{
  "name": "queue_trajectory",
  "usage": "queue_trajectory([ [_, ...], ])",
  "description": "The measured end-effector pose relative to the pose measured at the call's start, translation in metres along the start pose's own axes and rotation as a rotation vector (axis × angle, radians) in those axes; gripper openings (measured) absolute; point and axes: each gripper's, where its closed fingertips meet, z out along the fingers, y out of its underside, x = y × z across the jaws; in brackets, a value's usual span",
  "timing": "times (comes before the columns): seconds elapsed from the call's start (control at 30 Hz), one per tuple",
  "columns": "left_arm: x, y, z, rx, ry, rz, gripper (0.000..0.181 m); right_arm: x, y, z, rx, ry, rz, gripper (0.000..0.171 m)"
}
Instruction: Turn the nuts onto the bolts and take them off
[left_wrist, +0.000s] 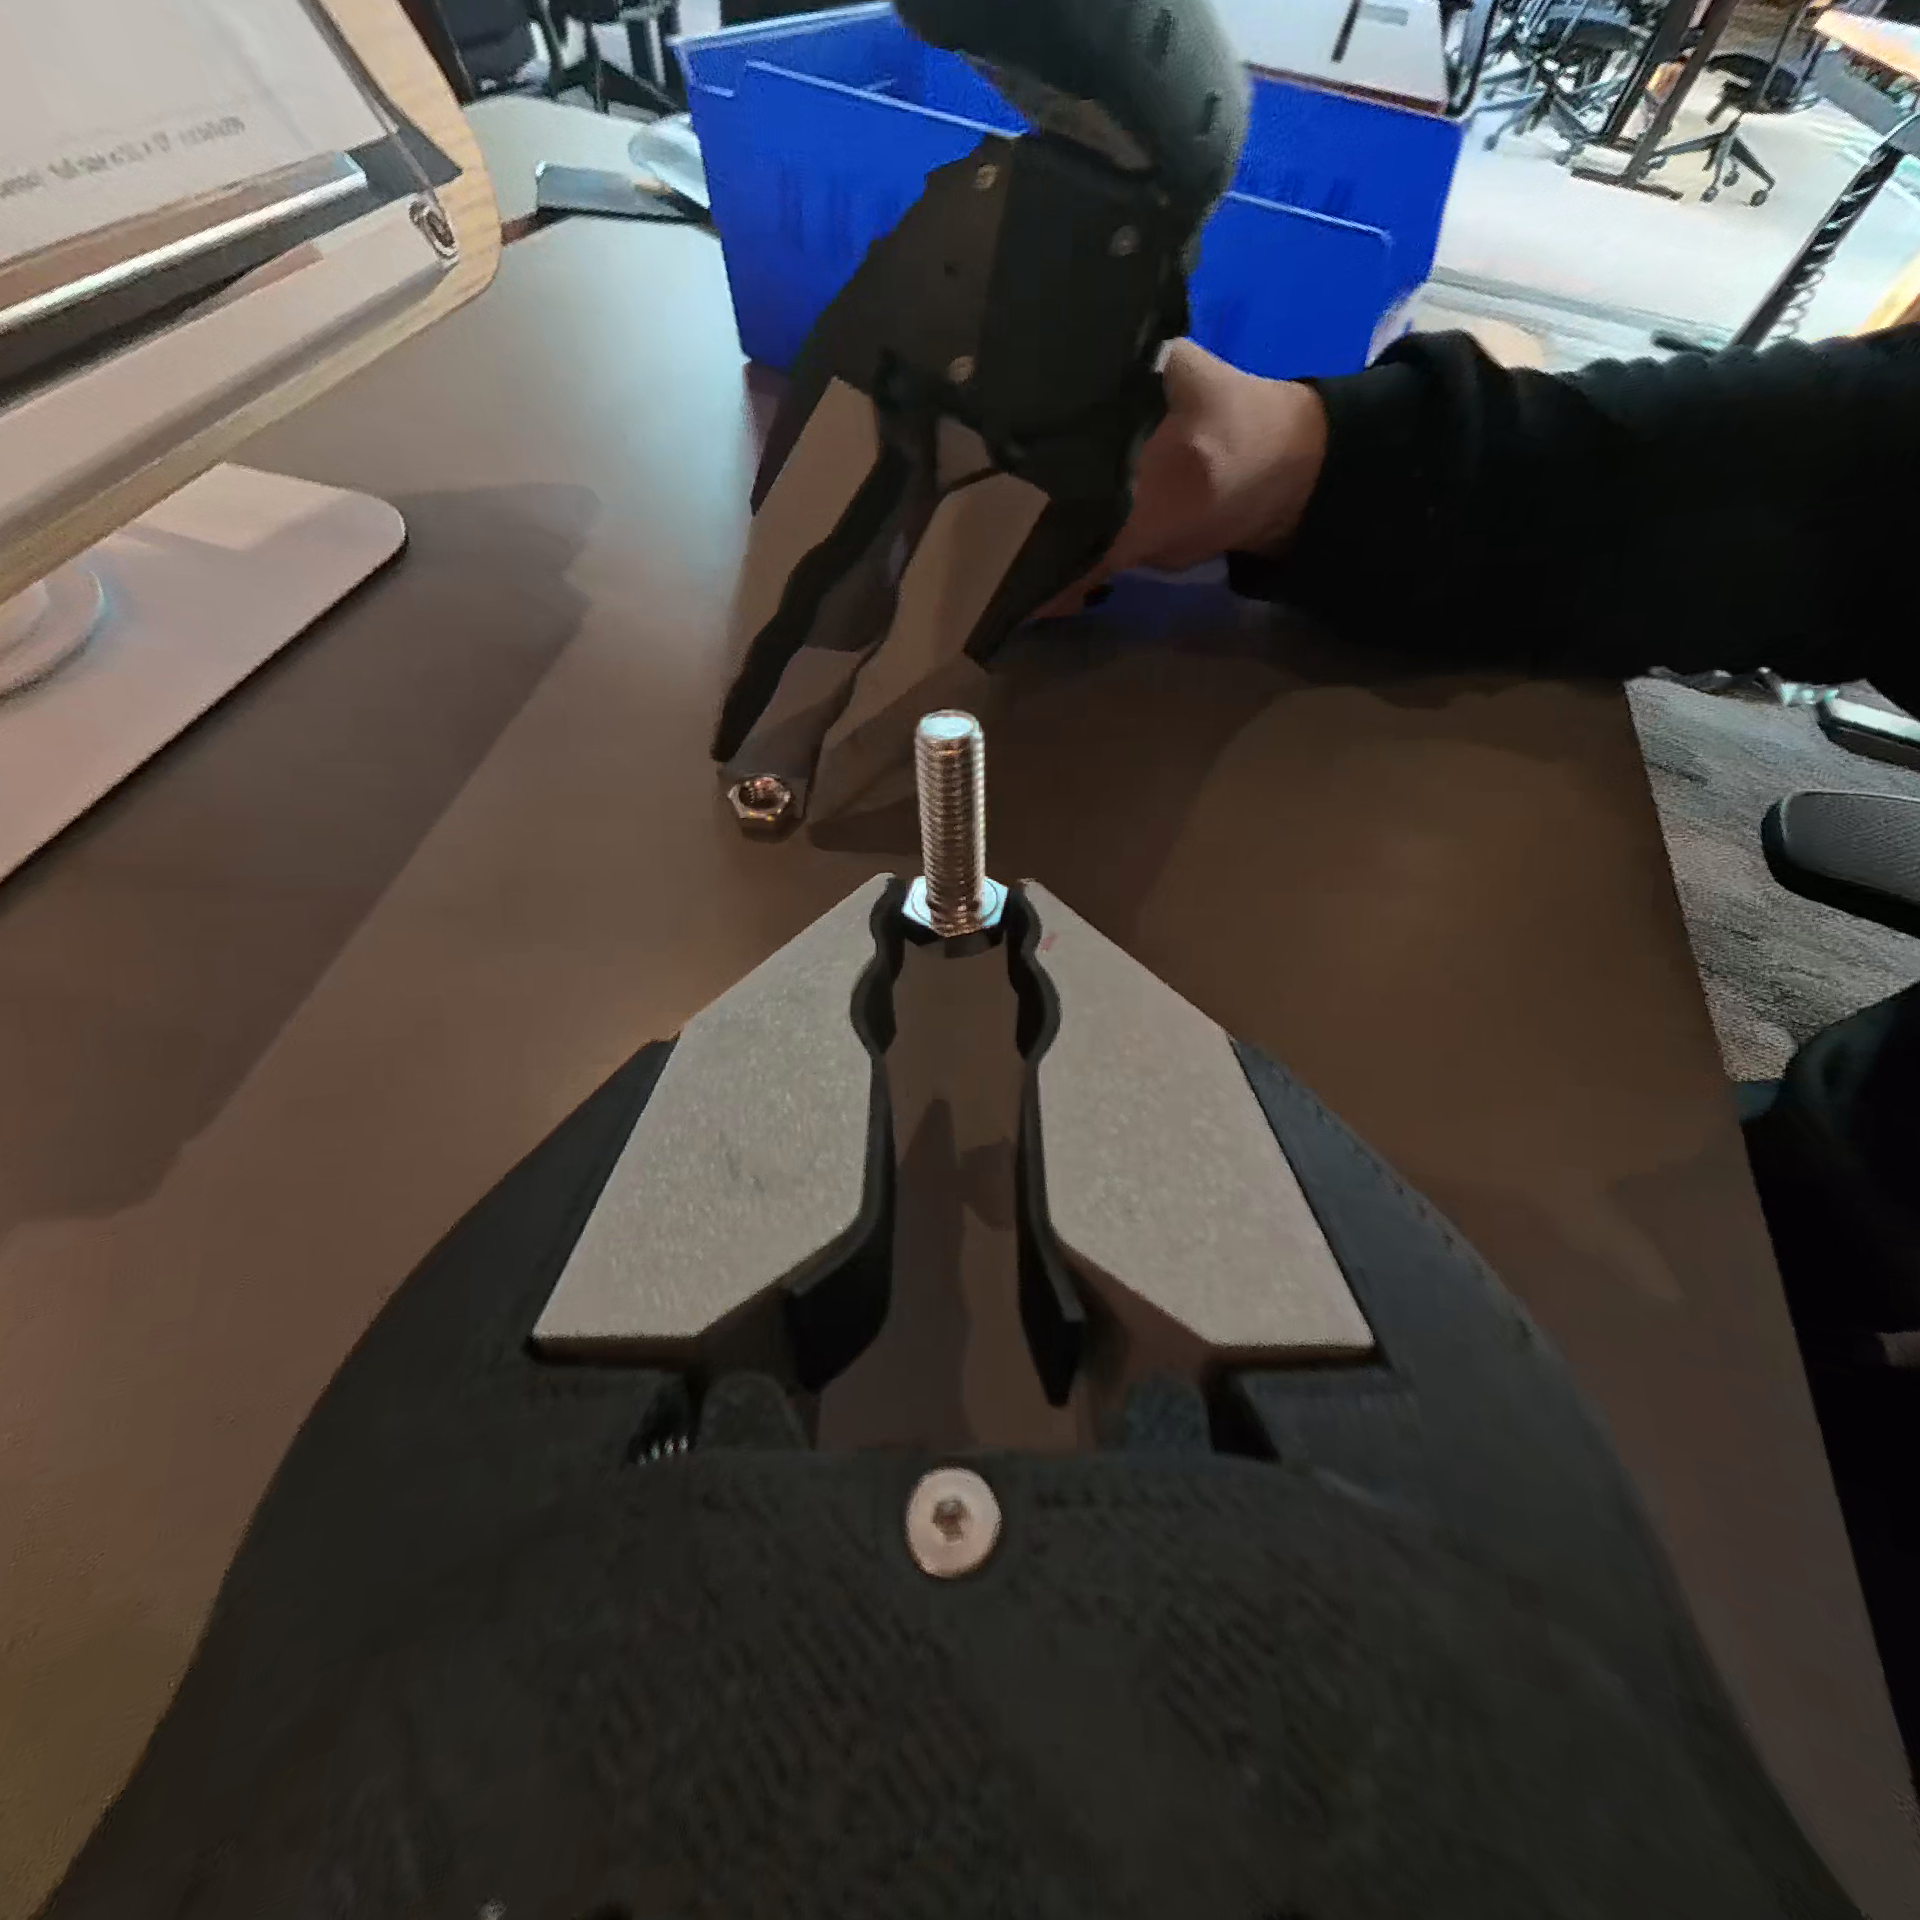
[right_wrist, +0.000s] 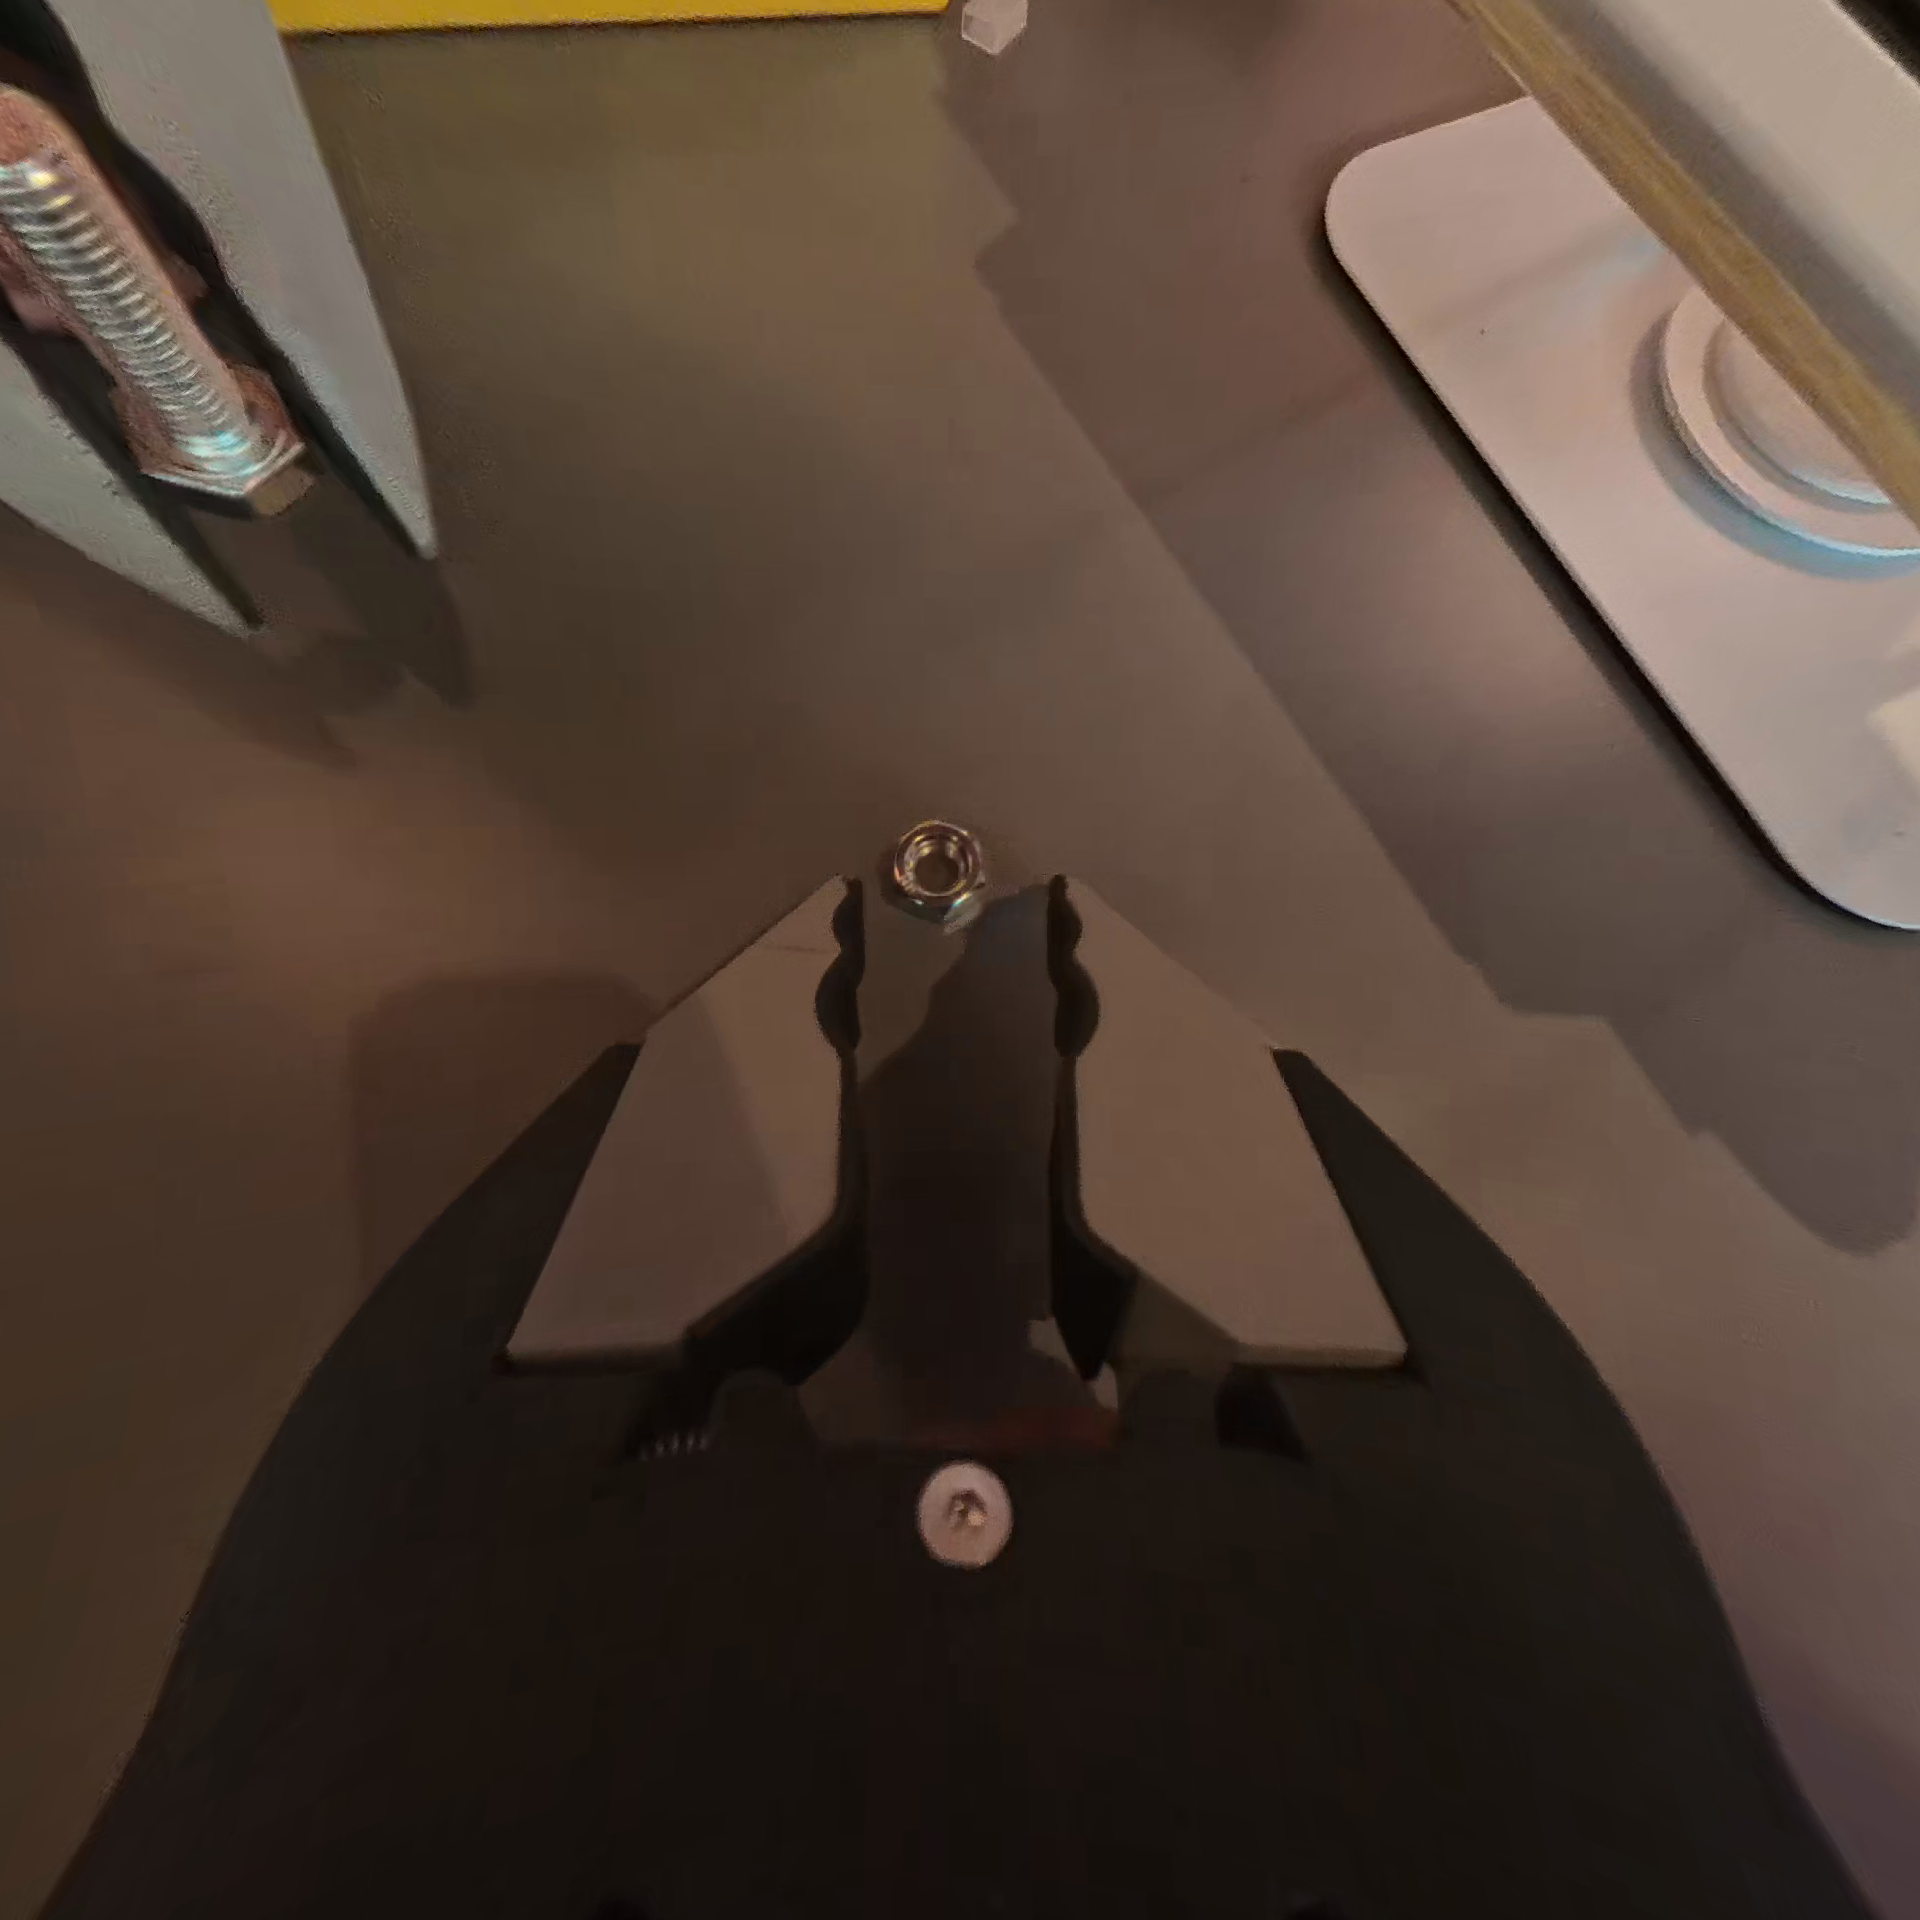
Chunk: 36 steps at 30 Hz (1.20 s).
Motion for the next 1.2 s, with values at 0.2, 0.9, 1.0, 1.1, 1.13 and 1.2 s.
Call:
queue_trajectory([
  [0.2, -0.004, 0.001, -0.002, -0.001, -0.017, -0.004, 0.017, -0.003, -0.011, -0.002, 0.066, -0.098, 0.030, 0.028],
  [0.9, -0.013, -0.007, -0.007, 0.039, -0.068, -0.011, 0.017, -0.060, -0.107, -0.060, 0.111, -0.283, -0.080, 0.014],
  [1.0, -0.015, -0.016, -0.013, 0.089, -0.075, -0.028, 0.017, -0.066, -0.128, -0.061, 0.089, -0.316, -0.093, 0.013],
  [1.1, -0.017, -0.021, -0.018, 0.113, -0.077, -0.052, 0.017, -0.074, -0.142, -0.062, 0.075, -0.378, -0.095, 0.014],
  [1.13, -0.018, -0.022, -0.020, 0.117, -0.083, -0.054, 0.017, -0.077, -0.143, -0.061, 0.063, -0.399, -0.094, 0.014],
  [1.2, -0.020, -0.023, -0.021, 0.123, -0.094, -0.049, 0.017, -0.077, -0.144, -0.057, 0.056, -0.400, -0.107, 0.014],
])
